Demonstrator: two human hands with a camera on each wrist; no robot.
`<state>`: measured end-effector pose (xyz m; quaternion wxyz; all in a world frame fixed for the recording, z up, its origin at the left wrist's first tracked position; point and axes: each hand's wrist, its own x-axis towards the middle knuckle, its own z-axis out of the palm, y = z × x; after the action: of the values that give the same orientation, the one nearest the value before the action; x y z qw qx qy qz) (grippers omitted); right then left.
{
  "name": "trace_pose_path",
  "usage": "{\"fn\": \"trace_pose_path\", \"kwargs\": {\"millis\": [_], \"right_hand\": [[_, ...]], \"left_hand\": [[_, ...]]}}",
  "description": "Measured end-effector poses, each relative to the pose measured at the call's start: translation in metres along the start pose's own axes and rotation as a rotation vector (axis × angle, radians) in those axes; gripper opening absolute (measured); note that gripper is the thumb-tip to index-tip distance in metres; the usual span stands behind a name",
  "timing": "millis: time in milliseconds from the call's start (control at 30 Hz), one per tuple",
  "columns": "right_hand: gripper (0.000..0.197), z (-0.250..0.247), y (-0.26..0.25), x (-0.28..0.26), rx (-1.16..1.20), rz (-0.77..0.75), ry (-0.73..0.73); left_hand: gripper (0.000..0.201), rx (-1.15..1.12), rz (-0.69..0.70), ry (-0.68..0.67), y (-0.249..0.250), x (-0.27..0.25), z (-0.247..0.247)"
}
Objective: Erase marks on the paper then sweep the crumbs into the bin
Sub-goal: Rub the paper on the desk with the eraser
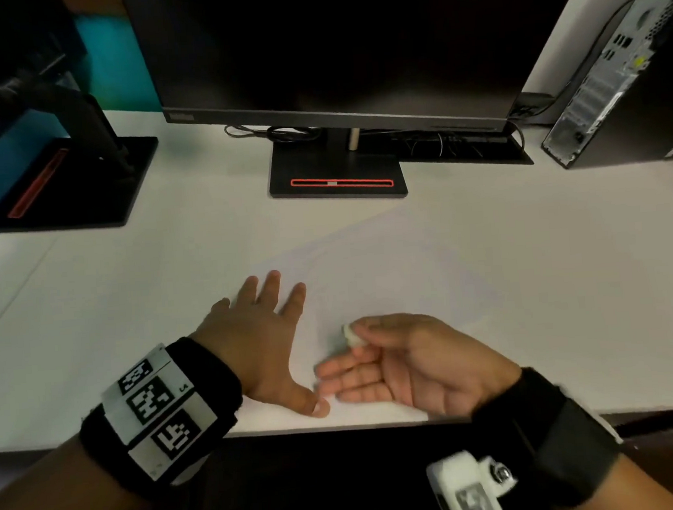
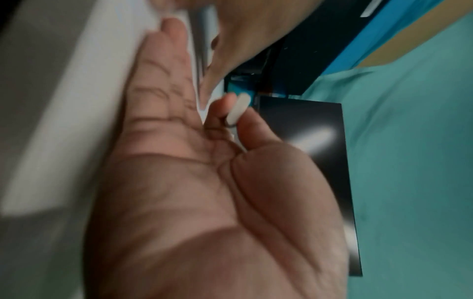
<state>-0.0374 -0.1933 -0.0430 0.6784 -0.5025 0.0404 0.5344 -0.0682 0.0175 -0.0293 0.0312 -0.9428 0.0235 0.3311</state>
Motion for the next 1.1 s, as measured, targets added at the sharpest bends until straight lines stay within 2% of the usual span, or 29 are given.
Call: {"fn": "trace_pose_path", "kwargs": {"millis": [67,133,167,200,233,367,433,467,533,600,667,733,800,833,900,967,1033,1100], "right_hand": [[0.047,-0.013,-0.016,0.008,0.182,-0.088,0.136],[0.037,-0.028,-0.032,0.015,0.387,-0.349,0.312],[0.029,-0.028,-0.038,0.014,0.404,-0.442,0.348],[0.023,-0.022,-0.037,0.011,0.374,-0.474,0.319],[0.02,-0.015,-0.032,0.009,0.313,-0.435,0.261],[0.017,0.016,-0.004,0.013,-0.083,-0.012,-0.013],[0.032,0.011,-0.01,0.023,-0.027,-0.013,0.038],[0.036,0.004,-0.018,0.029,0.096,-0.087,0.12],[0.031,-0.009,-0.035,0.037,0.325,-0.332,0.292],[0.031,-0.015,-0.044,0.033,0.426,-0.487,0.345],[0.031,-0.004,-0.038,0.024,0.4,-0.433,0.234],[0.026,0.009,-0.021,0.02,0.189,-0.24,0.107],[0.043,0.009,-0.003,0.021,0.021,-0.05,0.026],[0.053,0.004,-0.001,0.022,0.021,-0.016,0.025],[0.051,-0.015,-0.014,0.023,0.196,-0.102,0.148],[0.032,-0.041,-0.032,0.02,0.426,-0.343,0.342],[0.029,-0.065,-0.044,0.01,0.538,-0.573,0.527],[0.03,-0.067,-0.044,-0.002,0.583,-0.647,0.526]], "left_hand": [[0.151,-0.015,0.004,-0.015,0.0,0.0,0.0],[0.151,-0.025,0.011,-0.014,-0.001,0.0,0.0],[0.151,-0.03,0.012,-0.012,-0.001,-0.001,0.0],[0.151,-0.037,0.013,-0.013,-0.002,-0.001,0.001],[0.152,-0.046,0.016,-0.011,-0.003,-0.001,0.001],[0.155,-0.055,0.03,0.005,-0.004,0.0,0.003],[0.155,-0.055,0.029,0.002,-0.003,0.001,0.003],[0.155,-0.061,0.029,-0.003,-0.003,0.0,0.003],[0.154,-0.068,0.03,-0.005,-0.004,-0.001,0.003],[0.155,-0.066,0.029,-0.003,-0.004,-0.001,0.003],[0.156,-0.061,0.021,-0.002,-0.004,0.0,0.002],[0.158,-0.054,0.015,-0.005,-0.003,0.0,0.001],[0.16,-0.044,0.013,-0.01,-0.001,-0.001,0.0],[0.159,-0.04,0.011,-0.013,0.0,-0.001,0.0],[0.157,-0.042,0.011,-0.022,0.0,-0.002,-0.002],[0.156,-0.042,0.011,-0.029,-0.001,-0.003,-0.002],[0.155,-0.036,0.009,-0.037,-0.001,-0.002,-0.002],[0.155,-0.034,0.008,-0.041,0.0,-0.002,-0.003]]}}
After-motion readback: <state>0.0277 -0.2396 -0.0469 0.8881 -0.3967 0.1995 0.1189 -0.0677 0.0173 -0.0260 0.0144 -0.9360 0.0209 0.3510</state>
